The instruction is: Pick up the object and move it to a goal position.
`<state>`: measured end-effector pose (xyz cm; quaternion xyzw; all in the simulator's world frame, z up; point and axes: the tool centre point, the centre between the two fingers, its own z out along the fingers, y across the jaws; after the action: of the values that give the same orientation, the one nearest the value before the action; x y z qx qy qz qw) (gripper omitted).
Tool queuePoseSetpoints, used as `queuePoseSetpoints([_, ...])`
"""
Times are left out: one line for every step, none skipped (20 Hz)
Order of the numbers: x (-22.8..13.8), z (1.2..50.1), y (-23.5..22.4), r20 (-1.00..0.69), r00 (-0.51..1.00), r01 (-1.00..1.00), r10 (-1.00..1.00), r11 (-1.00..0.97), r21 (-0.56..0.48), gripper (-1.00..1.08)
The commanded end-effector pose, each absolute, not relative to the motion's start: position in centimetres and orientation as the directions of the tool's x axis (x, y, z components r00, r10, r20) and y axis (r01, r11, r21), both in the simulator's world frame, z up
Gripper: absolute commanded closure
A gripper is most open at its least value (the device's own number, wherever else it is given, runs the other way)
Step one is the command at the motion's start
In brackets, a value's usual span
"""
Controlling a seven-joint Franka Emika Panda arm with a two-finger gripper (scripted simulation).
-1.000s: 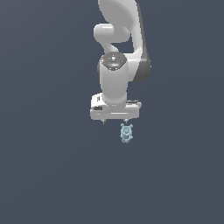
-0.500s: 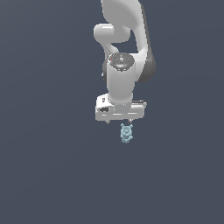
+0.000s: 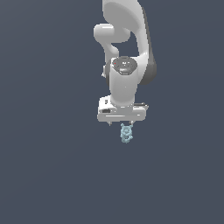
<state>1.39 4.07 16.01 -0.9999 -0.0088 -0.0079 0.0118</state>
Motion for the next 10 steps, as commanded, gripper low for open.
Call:
queuePoseSetpoints([1.4,15.3,4.7,0.012,1.000,-0.001,-0.001,-1.000,-0.021,-0.92])
queuePoseSetpoints([1.3,14.9,4.9,0.011,1.000,-0.011,-0.011,-1.000,-0.019,-0.92])
queuePoseSetpoints([1.3,14.5,5.2,0.010,1.000,-0.022,-0.022,-1.000,-0.017,-0.92])
queuePoseSetpoints([1.3,14.1,5.6,0.008,0.999,-0.033,-0.033,-0.999,-0.015,-0.92])
queuePoseSetpoints([1.3,13.7,5.9,0.007,0.999,-0.044,-0.044,-0.999,-0.013,-0.92])
queuePoseSetpoints([1.2,13.3,6.2,0.005,0.998,-0.055,-0.055,-0.998,-0.011,-0.92])
queuePoseSetpoints([1.2,13.0,6.4,0.004,0.998,-0.064,-0.064,-0.998,-0.010,-0.92])
queuePoseSetpoints([1.2,12.7,6.7,0.003,0.997,-0.072,-0.072,-0.997,-0.008,-0.92])
queuePoseSetpoints([1.1,12.4,6.9,0.003,0.997,-0.080,-0.080,-0.997,-0.006,-0.92])
queuePoseSetpoints([1.1,12.2,7.1,0.002,0.996,-0.087,-0.087,-0.996,-0.005,-0.92])
